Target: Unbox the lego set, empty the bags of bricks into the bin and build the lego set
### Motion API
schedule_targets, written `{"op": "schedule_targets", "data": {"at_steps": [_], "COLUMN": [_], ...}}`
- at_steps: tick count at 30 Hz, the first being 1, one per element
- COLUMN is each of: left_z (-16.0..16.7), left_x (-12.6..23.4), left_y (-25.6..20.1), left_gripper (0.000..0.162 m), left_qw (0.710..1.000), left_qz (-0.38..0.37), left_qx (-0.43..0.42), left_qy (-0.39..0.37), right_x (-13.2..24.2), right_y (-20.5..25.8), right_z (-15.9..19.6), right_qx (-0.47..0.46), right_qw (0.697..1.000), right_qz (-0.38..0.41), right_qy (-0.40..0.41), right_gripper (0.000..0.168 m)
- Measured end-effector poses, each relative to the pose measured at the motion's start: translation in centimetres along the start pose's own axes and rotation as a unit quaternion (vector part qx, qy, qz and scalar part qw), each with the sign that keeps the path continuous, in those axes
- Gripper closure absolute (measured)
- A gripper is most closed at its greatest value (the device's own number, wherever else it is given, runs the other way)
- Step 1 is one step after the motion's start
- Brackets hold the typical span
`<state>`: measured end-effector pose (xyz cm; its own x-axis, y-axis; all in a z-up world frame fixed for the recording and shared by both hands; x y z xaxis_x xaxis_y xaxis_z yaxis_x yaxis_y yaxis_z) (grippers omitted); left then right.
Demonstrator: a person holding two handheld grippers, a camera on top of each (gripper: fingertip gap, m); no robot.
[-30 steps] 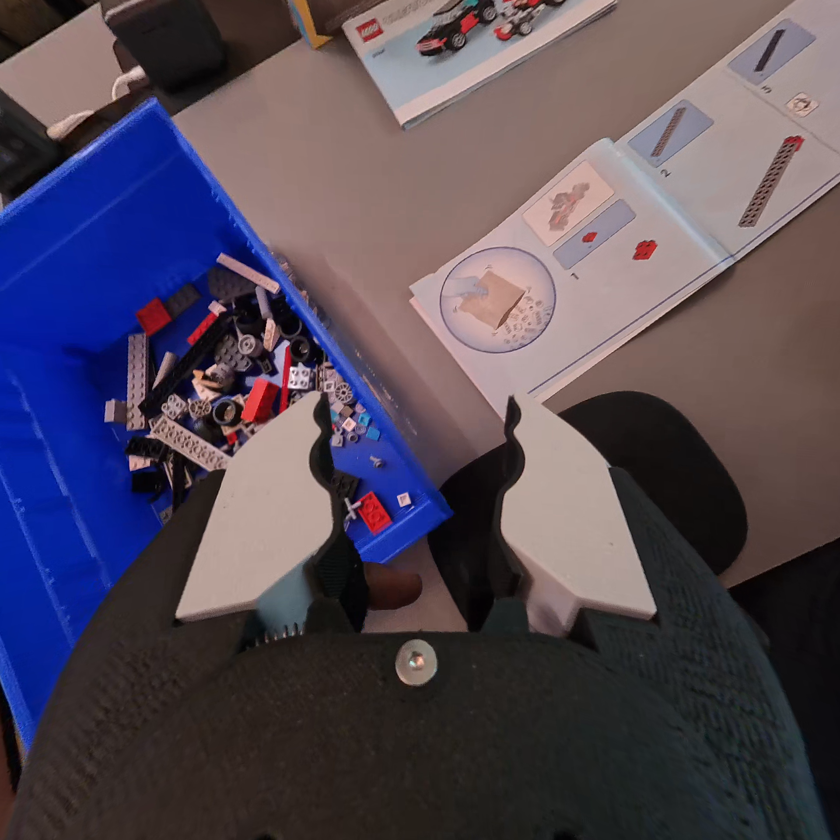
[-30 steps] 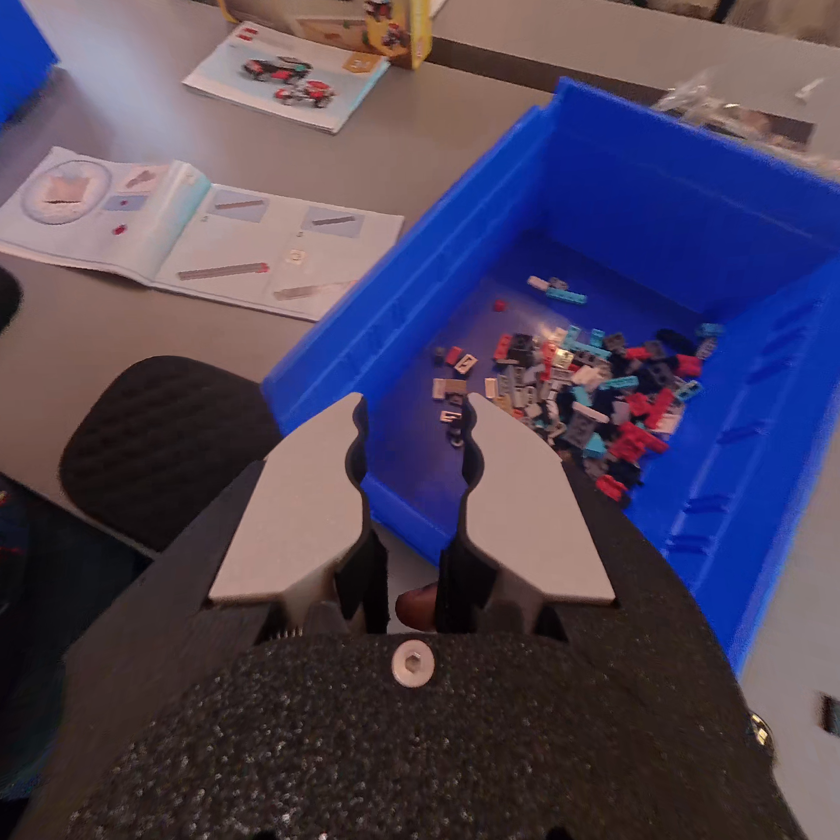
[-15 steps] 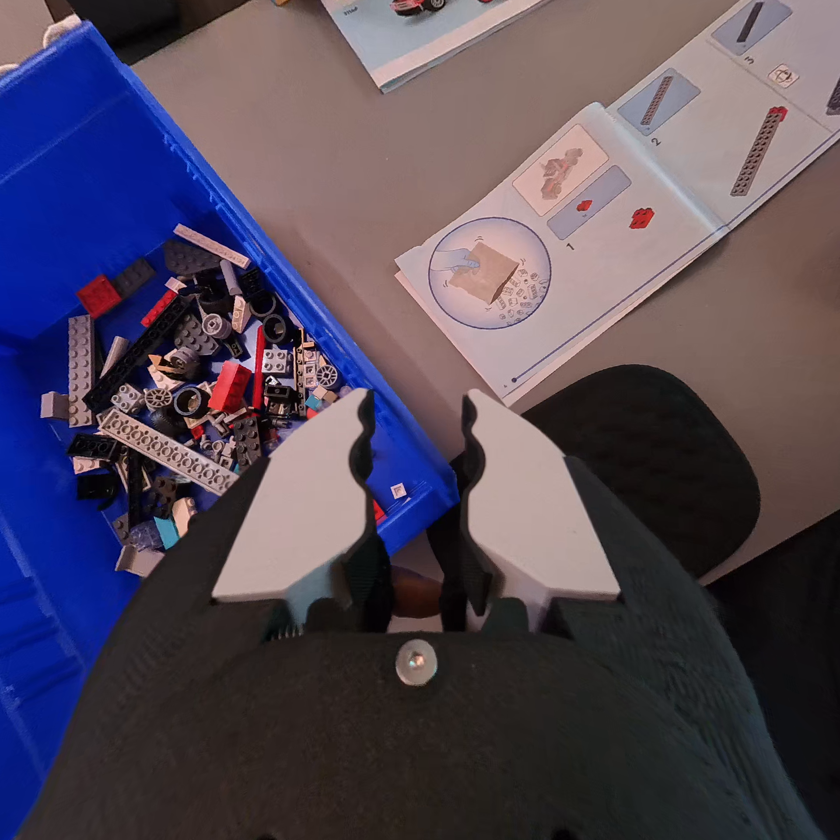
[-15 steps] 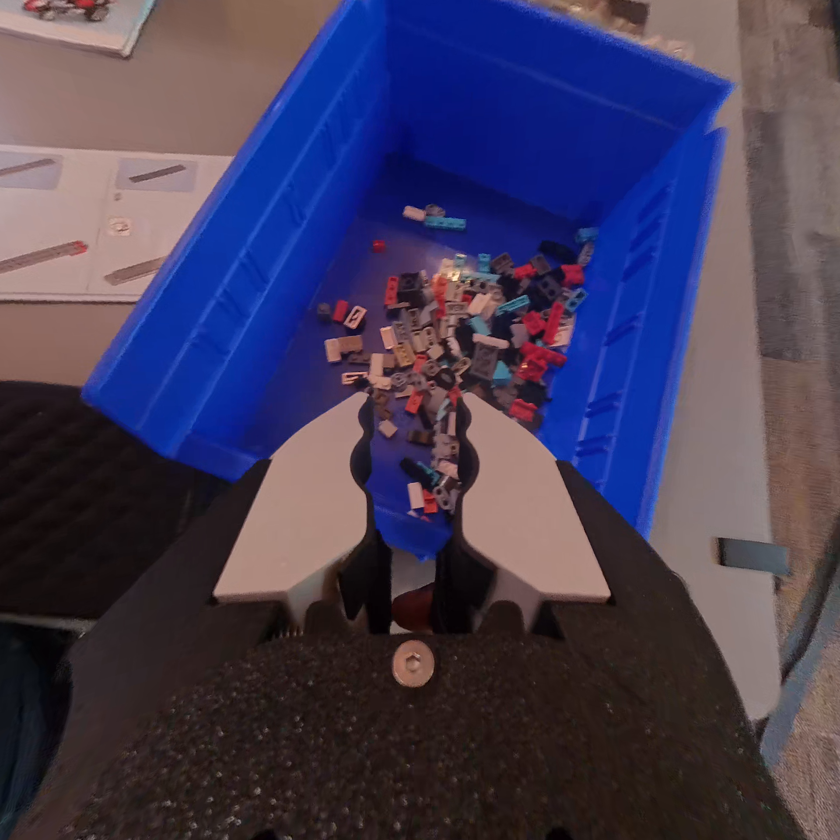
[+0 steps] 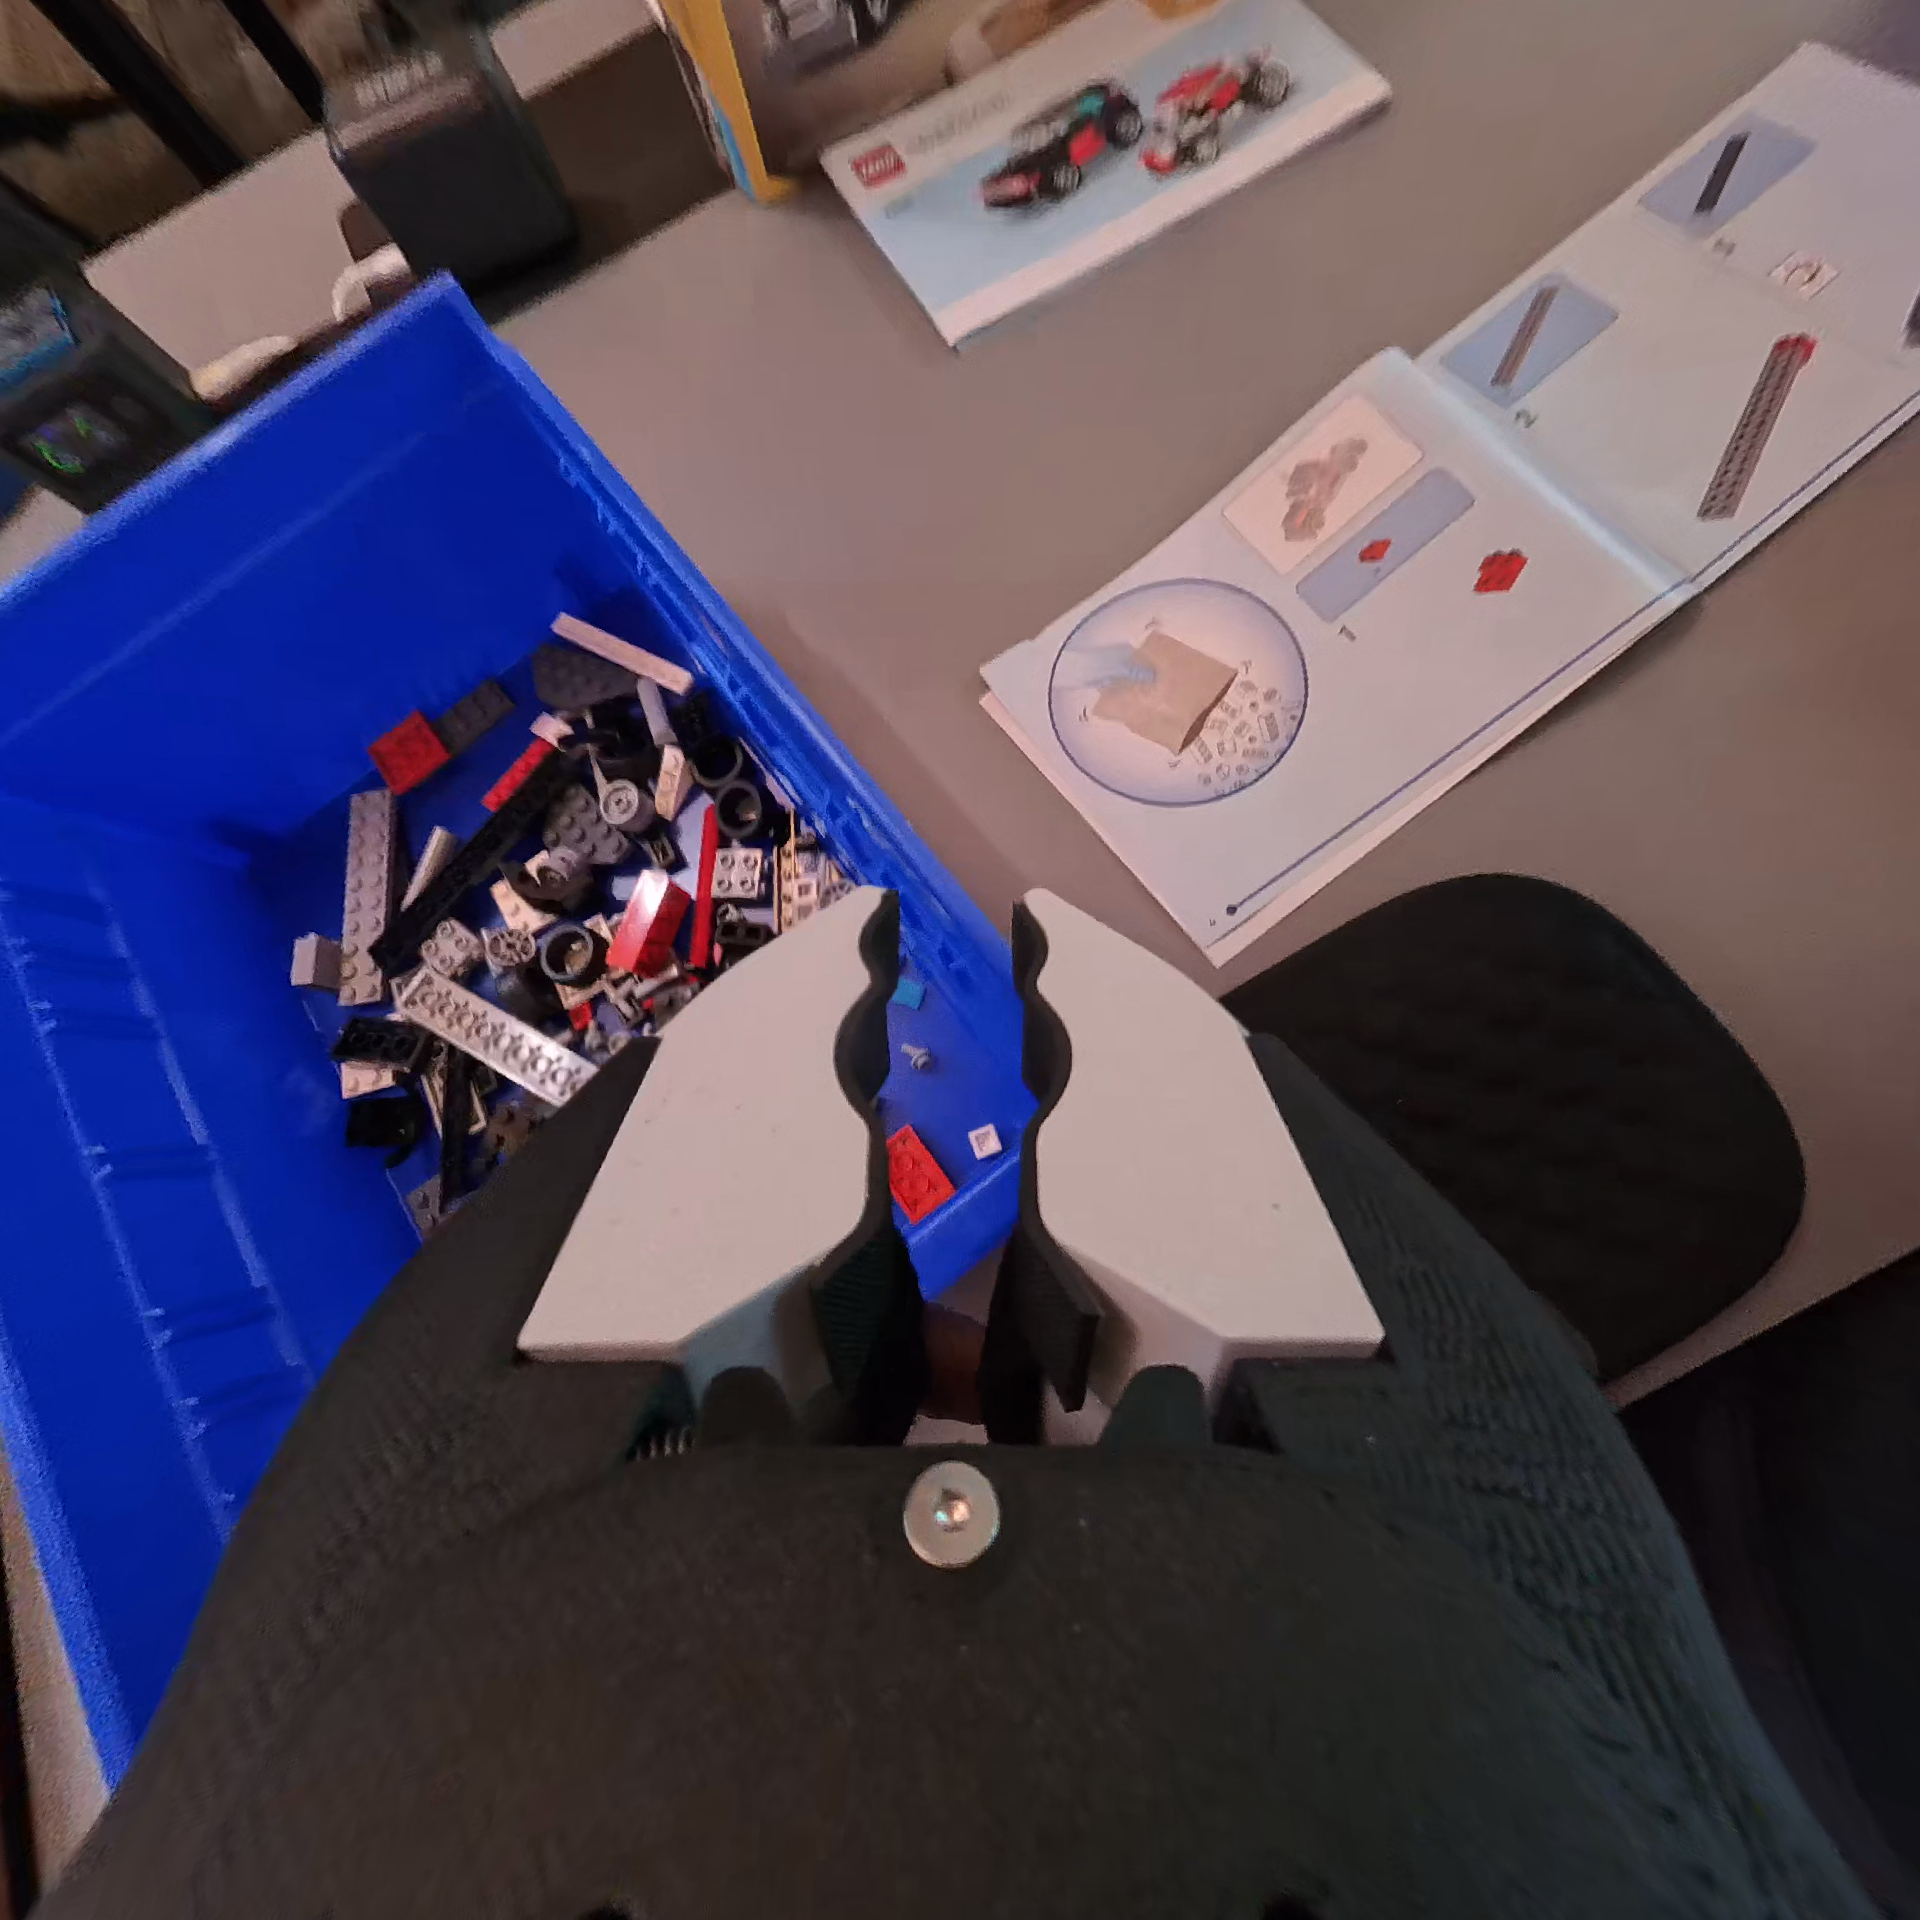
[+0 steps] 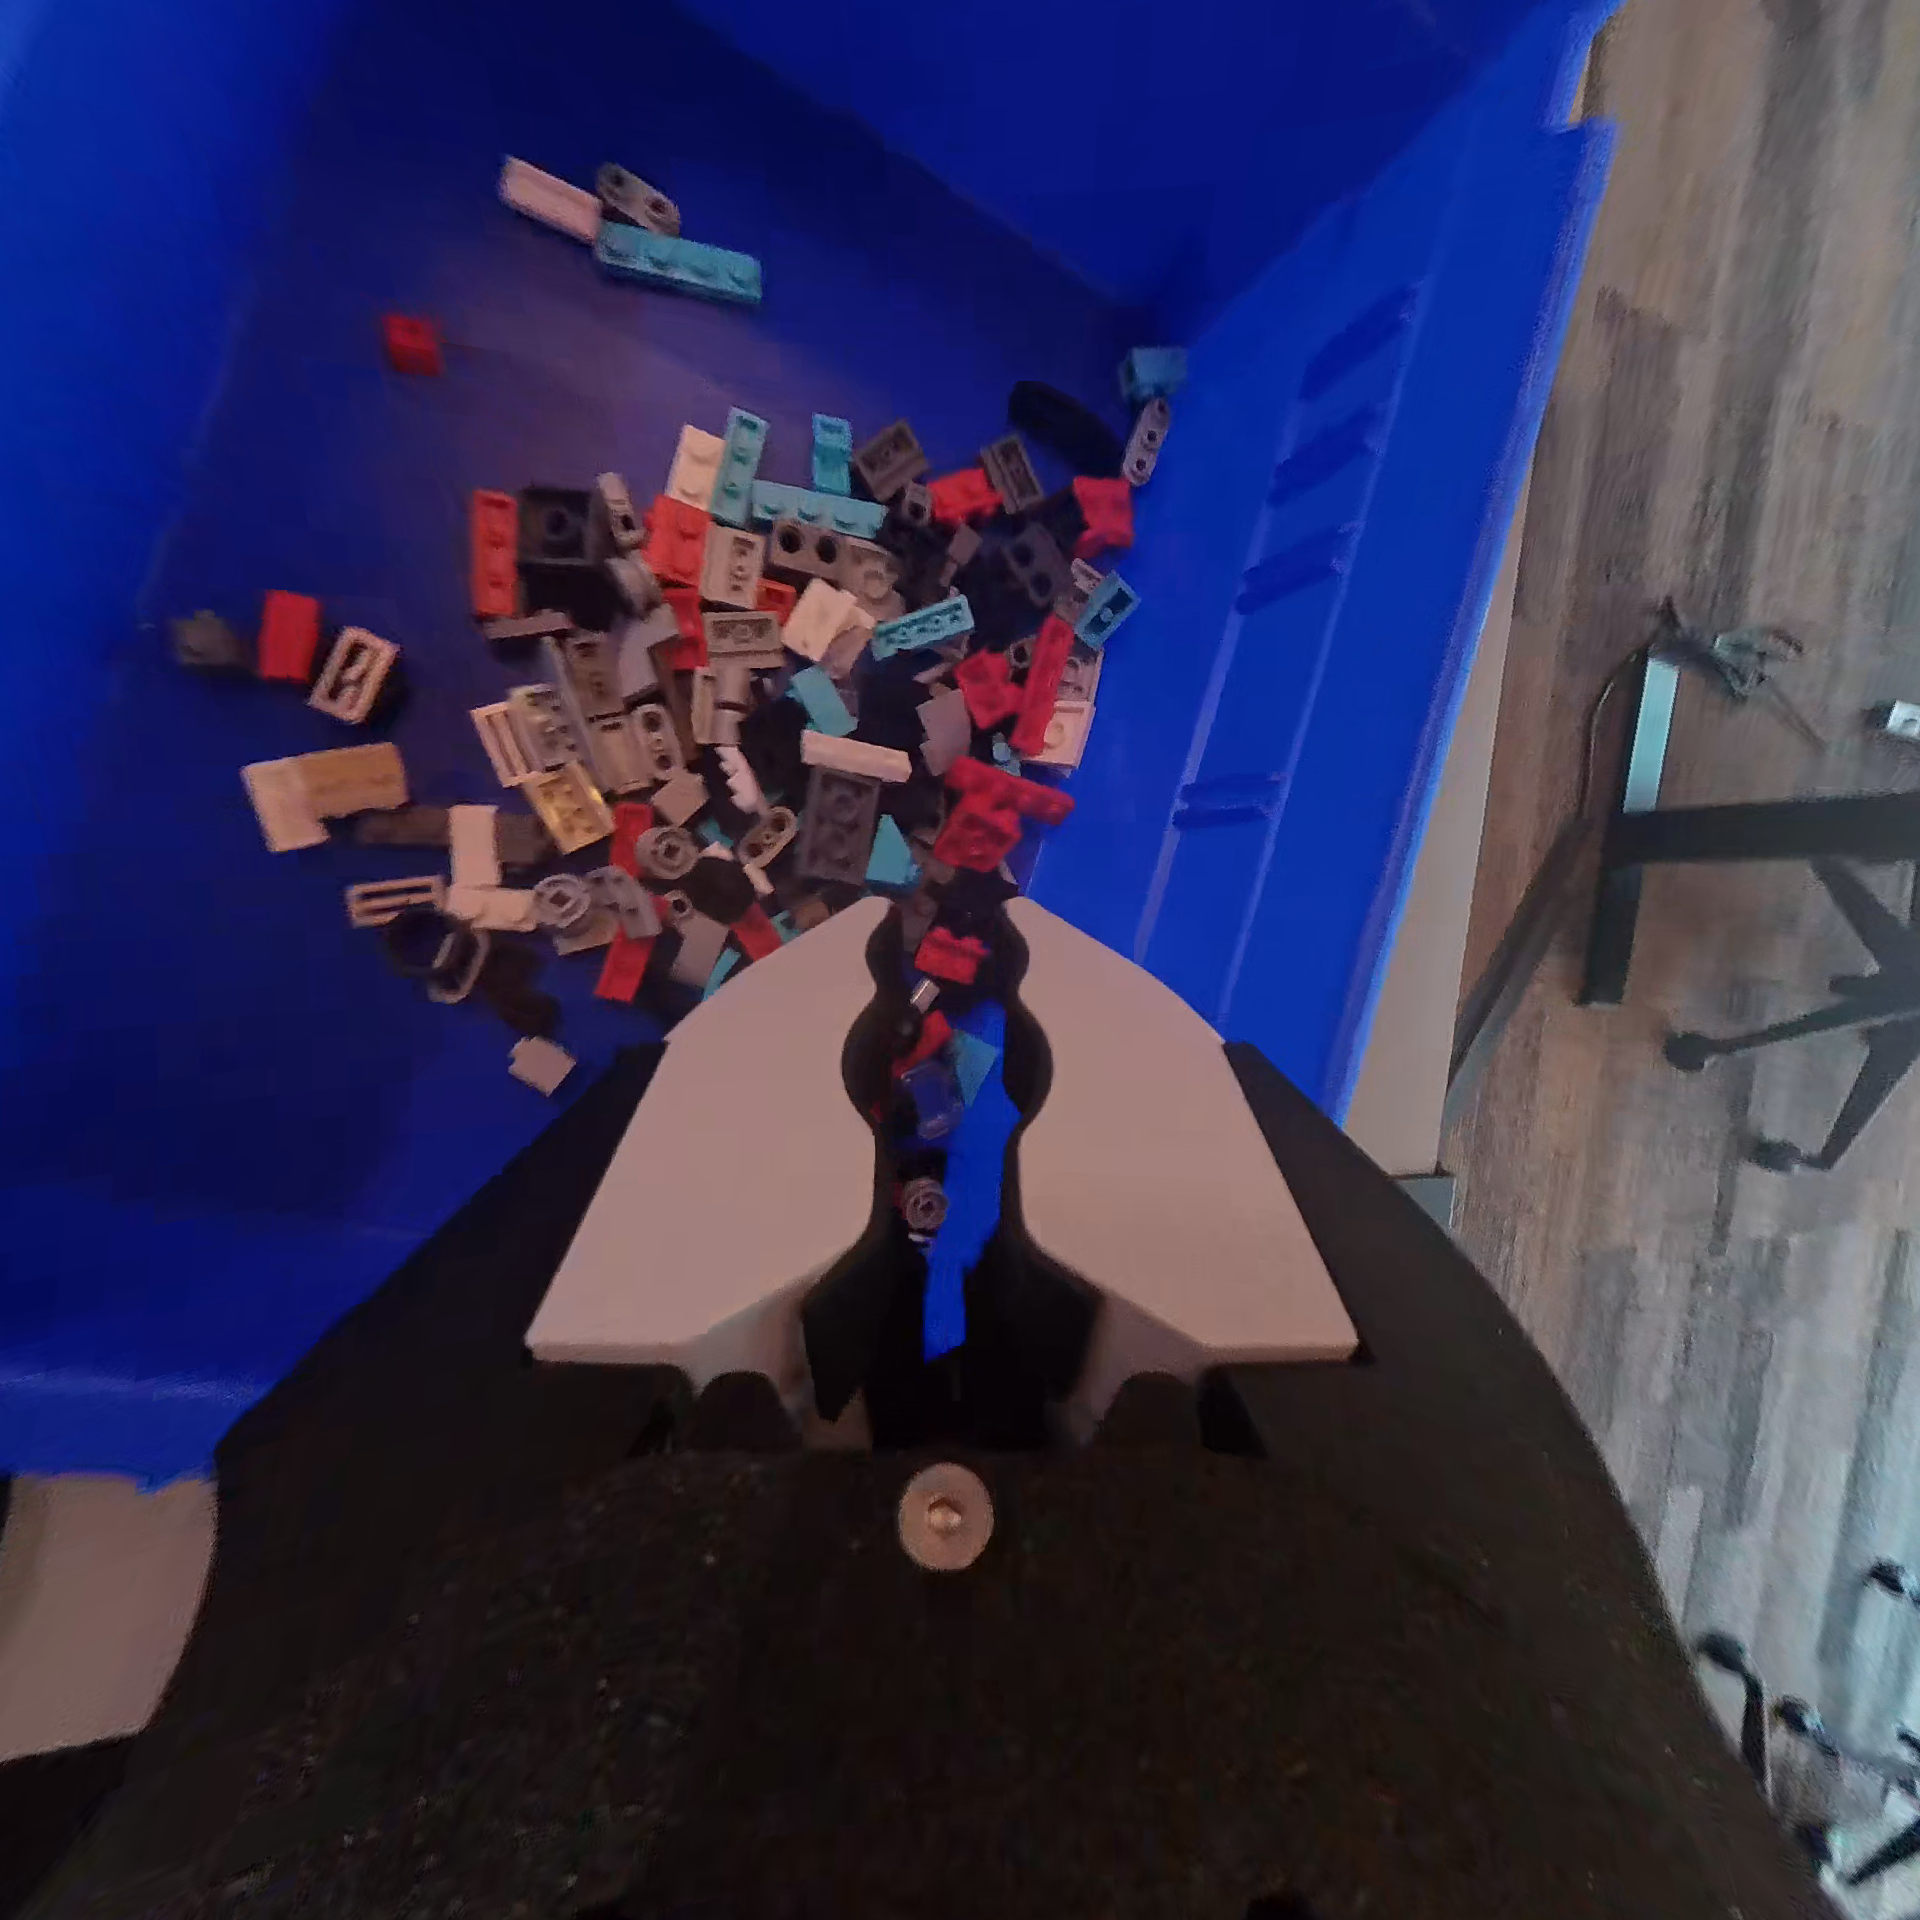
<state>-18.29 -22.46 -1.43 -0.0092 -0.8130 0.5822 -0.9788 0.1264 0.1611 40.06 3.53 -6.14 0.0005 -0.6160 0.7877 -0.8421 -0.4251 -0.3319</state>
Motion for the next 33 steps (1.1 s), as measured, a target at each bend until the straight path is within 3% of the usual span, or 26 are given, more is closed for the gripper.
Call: {"op": "schedule_targets", "data": {"at_steps": [1, 7, 10, 11, 15, 21, 27, 33], "left_z": [-0.2, -1.4, -1.9, -2.0, -2.0, -2.3, -3.0, -3.2], "left_x": [0.2, 0.9, 0.8, 0.7, 0.5, 0.0, -1.6, -3.8], "left_y": [-0.1, -1.3, -2.0, -2.2, -2.7, -3.5, -5.9, -8.5], "left_gripper": [0.141, 0.138, 0.137, 0.137, 0.137, 0.136, 0.135, 0.119], "left_qw": [1.0, 0.997, 0.993, 0.992, 0.987, 0.985, 0.972, 0.953], "left_qz": [0.003, 0.025, 0.054, 0.061, 0.077, 0.104, 0.164, 0.228], "left_qx": [-0.005, -0.051, -0.081, -0.094, -0.122, -0.104, -0.109, -0.105], "left_qy": [-0.014, -0.054, -0.061, -0.062, -0.068, -0.093, -0.131, -0.17], "right_x": [-0.7, -4.2, -5.4, -5.9, -5.9, -2.1, 2.6, 5.6], "right_y": [-0.2, -0.5, -0.6, -0.5, -0.5, 0.3, 2.2, 4.8], "right_z": [0.0, 0.2, 0.2, 0.3, 0.1, -0.3, -1.3, -2.4], "right_qx": [-0.01, -0.096, -0.111, -0.117, -0.109, -0.11, -0.167, -0.169], "right_qw": [1.0, 0.994, 0.992, 0.991, 0.993, 0.989, 0.932, 0.879], "right_qz": [0.008, 0.02, 0.021, 0.008, 0.0, -0.044, -0.195, -0.308], "right_qy": [0.014, 0.045, 0.061, 0.068, 0.036, -0.089, -0.257, -0.324], "right_gripper": [0.148, 0.132, 0.14, 0.152, 0.161, 0.165, 0.164, 0.164]}}
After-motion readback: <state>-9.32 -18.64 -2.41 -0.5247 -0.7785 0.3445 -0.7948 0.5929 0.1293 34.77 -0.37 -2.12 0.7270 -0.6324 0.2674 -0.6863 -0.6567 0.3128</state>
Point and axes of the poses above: each gripper's, where its closed fingertips meet, x back along the fingers, z out of its underside, y = z × x across the jaws, the point moved 9 cm from there along x, back along the fingers, and after that the axes turned 6 degrees about -y, right-handed, at the moved point
